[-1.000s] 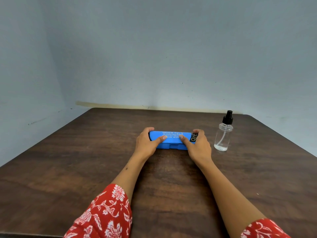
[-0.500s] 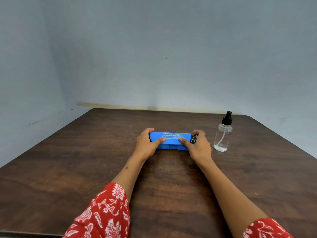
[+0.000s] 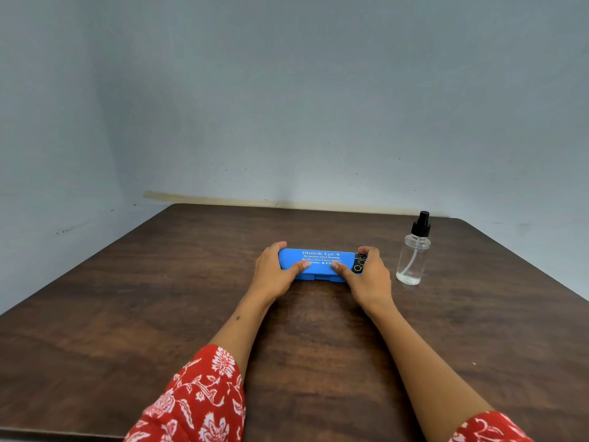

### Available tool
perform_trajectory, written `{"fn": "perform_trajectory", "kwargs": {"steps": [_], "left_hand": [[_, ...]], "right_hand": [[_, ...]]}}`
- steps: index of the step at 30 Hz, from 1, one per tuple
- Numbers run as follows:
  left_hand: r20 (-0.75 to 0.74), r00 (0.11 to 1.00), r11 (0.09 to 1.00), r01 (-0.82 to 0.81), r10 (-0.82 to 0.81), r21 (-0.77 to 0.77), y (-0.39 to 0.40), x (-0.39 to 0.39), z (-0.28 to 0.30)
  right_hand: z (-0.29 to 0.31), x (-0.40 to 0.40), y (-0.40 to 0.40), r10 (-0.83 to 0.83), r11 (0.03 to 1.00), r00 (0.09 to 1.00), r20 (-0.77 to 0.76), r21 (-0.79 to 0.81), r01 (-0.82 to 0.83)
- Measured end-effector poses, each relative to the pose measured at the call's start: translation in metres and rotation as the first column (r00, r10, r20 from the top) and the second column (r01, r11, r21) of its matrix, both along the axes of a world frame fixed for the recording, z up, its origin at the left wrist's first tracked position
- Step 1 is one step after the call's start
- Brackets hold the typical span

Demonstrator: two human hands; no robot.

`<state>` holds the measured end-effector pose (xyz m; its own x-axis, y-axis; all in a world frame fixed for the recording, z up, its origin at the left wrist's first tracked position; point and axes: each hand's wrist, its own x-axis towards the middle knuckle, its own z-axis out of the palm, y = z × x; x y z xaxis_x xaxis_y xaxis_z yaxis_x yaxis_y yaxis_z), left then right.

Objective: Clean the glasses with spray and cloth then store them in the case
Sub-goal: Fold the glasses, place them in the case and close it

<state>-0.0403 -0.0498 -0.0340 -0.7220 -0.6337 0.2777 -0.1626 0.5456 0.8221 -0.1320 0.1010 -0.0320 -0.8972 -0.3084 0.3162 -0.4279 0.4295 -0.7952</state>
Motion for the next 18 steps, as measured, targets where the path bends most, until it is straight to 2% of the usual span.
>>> {"fn": "perform_trajectory", "kwargs": {"steps": [7,10,12,15,18], "left_hand": [[0.001,1.0,0.999,-0.011,0.011,-0.036,0.003,0.002,0.0],[-0.003,1.0,0.999,-0.017,0.017,-0.029,0.005,0.003,0.0],[-0.012,1.0,0.999,-0.02,0.019,-0.029,0.007,0.002,0.0],[-0.045,0.998,0.998,-0.043,0.04,-0.048,0.01,0.002,0.0],[-0.064,0.997,0.99,-0.046,0.038,-0.132,0.014,0.001,0.0]], "right_hand": [[0.0,0.002,0.002,-0.028,0.999,0.999,-0.025,-0.017,0.027],[0.001,0.008,0.006,-0.122,0.992,0.985,-0.125,-0.041,0.118],[0.006,0.013,0.009,-0.211,0.974,0.939,-0.273,-0.14,0.178],[0.016,0.017,0.015,-0.375,0.913,0.803,-0.463,-0.333,0.235],[0.022,0.012,0.023,-0.546,0.814,0.737,-0.398,-0.459,0.355]]}}
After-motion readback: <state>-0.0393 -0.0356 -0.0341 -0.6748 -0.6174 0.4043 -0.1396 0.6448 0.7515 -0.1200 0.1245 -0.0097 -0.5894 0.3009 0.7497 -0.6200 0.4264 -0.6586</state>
